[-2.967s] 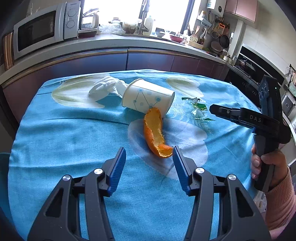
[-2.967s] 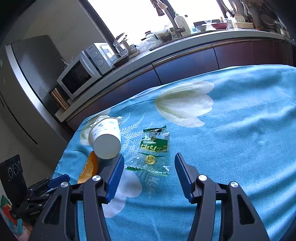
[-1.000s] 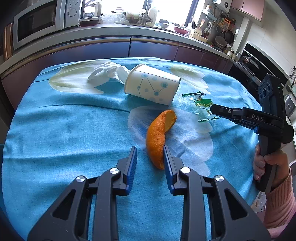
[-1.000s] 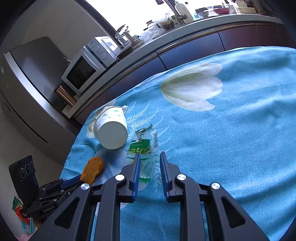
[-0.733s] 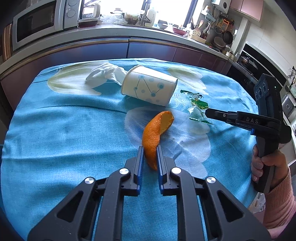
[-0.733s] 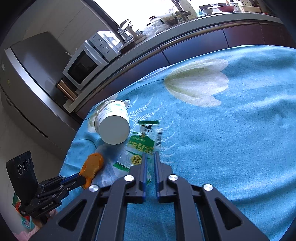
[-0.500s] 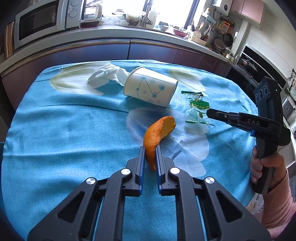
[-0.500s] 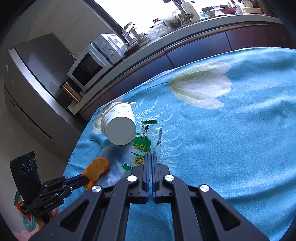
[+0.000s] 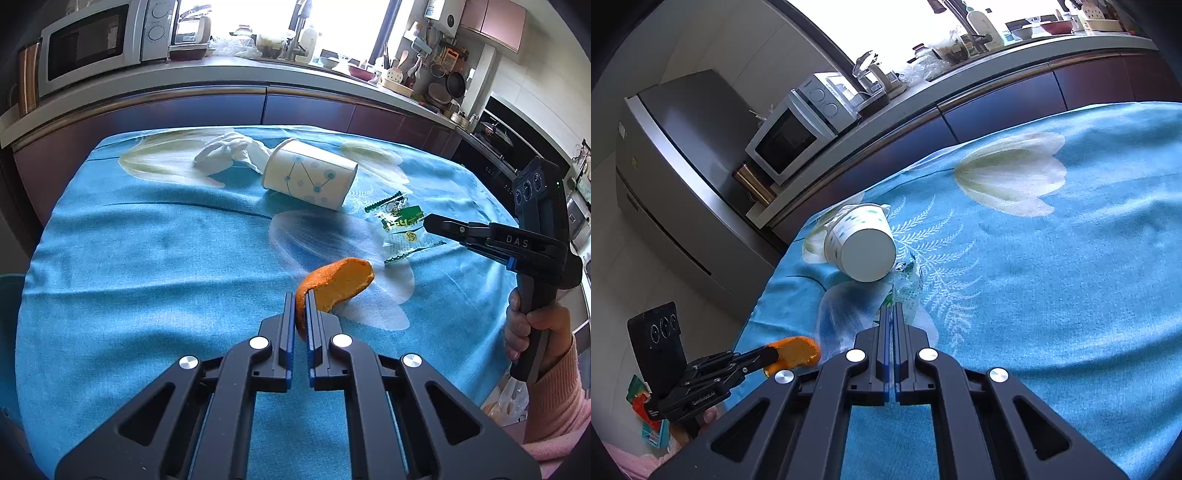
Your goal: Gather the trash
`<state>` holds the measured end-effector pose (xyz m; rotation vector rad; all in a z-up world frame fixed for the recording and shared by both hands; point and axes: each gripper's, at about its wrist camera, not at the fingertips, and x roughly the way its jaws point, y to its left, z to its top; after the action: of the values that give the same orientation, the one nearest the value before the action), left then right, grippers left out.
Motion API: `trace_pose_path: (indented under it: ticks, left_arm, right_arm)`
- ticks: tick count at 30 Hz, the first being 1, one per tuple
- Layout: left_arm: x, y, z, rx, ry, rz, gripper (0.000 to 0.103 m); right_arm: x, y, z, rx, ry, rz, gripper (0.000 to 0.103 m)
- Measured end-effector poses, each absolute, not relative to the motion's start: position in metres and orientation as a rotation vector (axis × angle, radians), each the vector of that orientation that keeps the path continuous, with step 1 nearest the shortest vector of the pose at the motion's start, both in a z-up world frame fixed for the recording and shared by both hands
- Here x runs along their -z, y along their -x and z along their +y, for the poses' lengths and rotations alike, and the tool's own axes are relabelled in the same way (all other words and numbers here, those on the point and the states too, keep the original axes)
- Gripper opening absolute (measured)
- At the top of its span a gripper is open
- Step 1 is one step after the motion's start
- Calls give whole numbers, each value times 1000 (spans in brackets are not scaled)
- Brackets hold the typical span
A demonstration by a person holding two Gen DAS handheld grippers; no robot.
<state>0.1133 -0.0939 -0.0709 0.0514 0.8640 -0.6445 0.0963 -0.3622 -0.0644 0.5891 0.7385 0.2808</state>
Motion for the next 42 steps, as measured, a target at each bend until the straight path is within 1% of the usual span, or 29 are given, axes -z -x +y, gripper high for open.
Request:
trace_pose_path:
  ticks: [7,18,42]
  left_arm:
    - [71,-107,-84,633,-51,864,5]
    - [61,-99,-62,598,-37,832,5]
    - [44,-83,5,485,32,787,5]
  right_arm:
    - [64,-95,-358,-292,-595,738,1]
    - [47,-90,-341,-360,-581,707,1]
    - [27,-103,-262,-561,-523,709,1]
